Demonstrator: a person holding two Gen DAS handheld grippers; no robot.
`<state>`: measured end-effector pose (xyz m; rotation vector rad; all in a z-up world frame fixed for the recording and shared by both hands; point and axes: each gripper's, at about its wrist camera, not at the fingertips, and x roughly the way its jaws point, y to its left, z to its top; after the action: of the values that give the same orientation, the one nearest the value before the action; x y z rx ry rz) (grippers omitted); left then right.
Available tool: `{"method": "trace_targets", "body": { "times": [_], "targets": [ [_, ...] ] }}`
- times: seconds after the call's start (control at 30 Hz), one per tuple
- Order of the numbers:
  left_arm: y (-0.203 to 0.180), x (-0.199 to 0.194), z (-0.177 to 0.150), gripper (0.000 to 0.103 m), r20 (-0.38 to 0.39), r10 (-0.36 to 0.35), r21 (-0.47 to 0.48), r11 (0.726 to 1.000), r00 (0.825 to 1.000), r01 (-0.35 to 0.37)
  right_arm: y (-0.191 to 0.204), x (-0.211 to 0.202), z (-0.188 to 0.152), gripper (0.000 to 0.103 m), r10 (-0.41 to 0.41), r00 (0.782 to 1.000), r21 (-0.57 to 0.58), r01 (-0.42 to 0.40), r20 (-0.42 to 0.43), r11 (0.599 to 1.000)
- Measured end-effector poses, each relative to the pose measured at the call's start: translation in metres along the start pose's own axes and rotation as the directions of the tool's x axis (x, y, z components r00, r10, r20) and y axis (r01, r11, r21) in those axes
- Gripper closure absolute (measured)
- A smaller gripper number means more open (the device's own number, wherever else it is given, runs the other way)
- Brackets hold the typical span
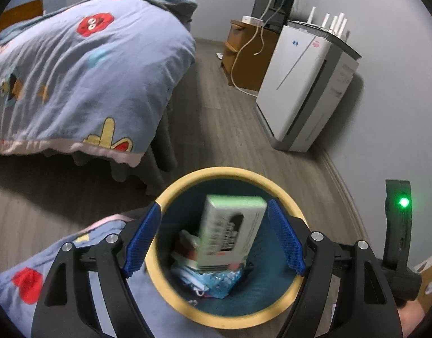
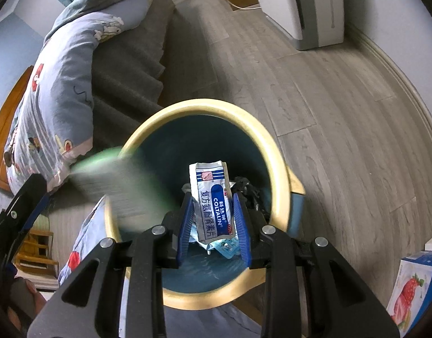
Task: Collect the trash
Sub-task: 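Carry the sachet and medicine box over the teal bin and open both tools, then move both open tools back over the cushion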
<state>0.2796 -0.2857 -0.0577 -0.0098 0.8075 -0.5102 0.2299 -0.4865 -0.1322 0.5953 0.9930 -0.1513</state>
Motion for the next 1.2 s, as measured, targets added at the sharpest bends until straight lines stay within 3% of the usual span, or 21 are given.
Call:
{"method": "trace_targets", "body": {
  "times": [0.2, 0.23, 0.27, 0.3, 0.4, 0.57, 0.7, 0.87, 0.93, 1.03, 1.2],
  "targets": [
    [0.002, 0.0, -0.002, 0.025, 0.003, 0.005, 0.009, 1.0, 1.0, -0.005, 0.005, -0.003, 0.0, 0.073, 0.012, 1.0, -0.03, -0.011, 0.015, 0.999],
    [0.003, 0.0, -0.002, 0.025, 0.001, 0.008, 0.01, 1.0, 1.0, -0.008, 0.006, -0.003, 0.0, 0.066, 0.007, 1.0, -0.033, -0.007, 0.015, 0.999],
    [0.004, -0.001, -0.003, 0.025, -0.001, 0.013, 0.012, 1.0, 1.0, -0.013, 0.007, -0.003, -0.001, 0.051, -0.004, 1.0, -0.037, 0.005, 0.019, 0.999],
    [0.006, -0.001, -0.004, 0.025, -0.004, 0.019, 0.014, 1.0, 1.0, -0.019, 0.008, -0.004, -0.001, 0.046, -0.015, 1.0, -0.038, 0.016, 0.022, 0.999],
    [0.012, -0.007, -0.005, 0.025, -0.003, 0.032, 0.016, 0.999, 0.999, -0.032, 0.009, -0.004, -0.001, 0.043, -0.027, 0.999, -0.05, 0.028, 0.018, 0.998],
    [0.024, -0.025, -0.011, 0.023, 0.006, 0.061, 0.01, 0.998, 0.998, -0.061, 0.013, -0.012, -0.006, 0.027, -0.051, 0.998, -0.069, 0.053, 0.027, 0.996],
    [0.04, -0.047, -0.025, 0.023, 0.008, 0.088, -0.008, 0.996, 0.996, -0.088, 0.026, -0.027, -0.01, 0.024, -0.076, 0.996, -0.118, 0.08, 0.035, 0.99],
    [0.057, -0.089, -0.046, 0.017, 0.009, 0.123, 0.006, 0.992, 0.992, -0.123, 0.051, -0.06, -0.014, 0.006, -0.068, 0.993, -0.189, 0.085, 0.094, 0.978],
    [0.063, -0.109, -0.055, 0.011, 0.019, 0.16, 0.036, 0.986, 0.987, -0.16, 0.065, -0.074, -0.019, 0.006, -0.072, 0.99, -0.24, 0.101, 0.123, 0.966],
    [0.075, -0.138, -0.072, 0.009, 0.02, 0.199, 0.056, 0.978, 0.98, -0.2, 0.081, -0.088, -0.029, 0.006, -0.069, 0.987, -0.289, 0.11, 0.147, 0.951],
    [0.105, -0.189, -0.102, 0.009, 0.017, 0.241, 0.041, 0.97, 0.97, -0.241, 0.111, -0.109, -0.053, 0.006, -0.005, 0.99, -0.295, 0.046, 0.138, 0.954]
  ]
}}
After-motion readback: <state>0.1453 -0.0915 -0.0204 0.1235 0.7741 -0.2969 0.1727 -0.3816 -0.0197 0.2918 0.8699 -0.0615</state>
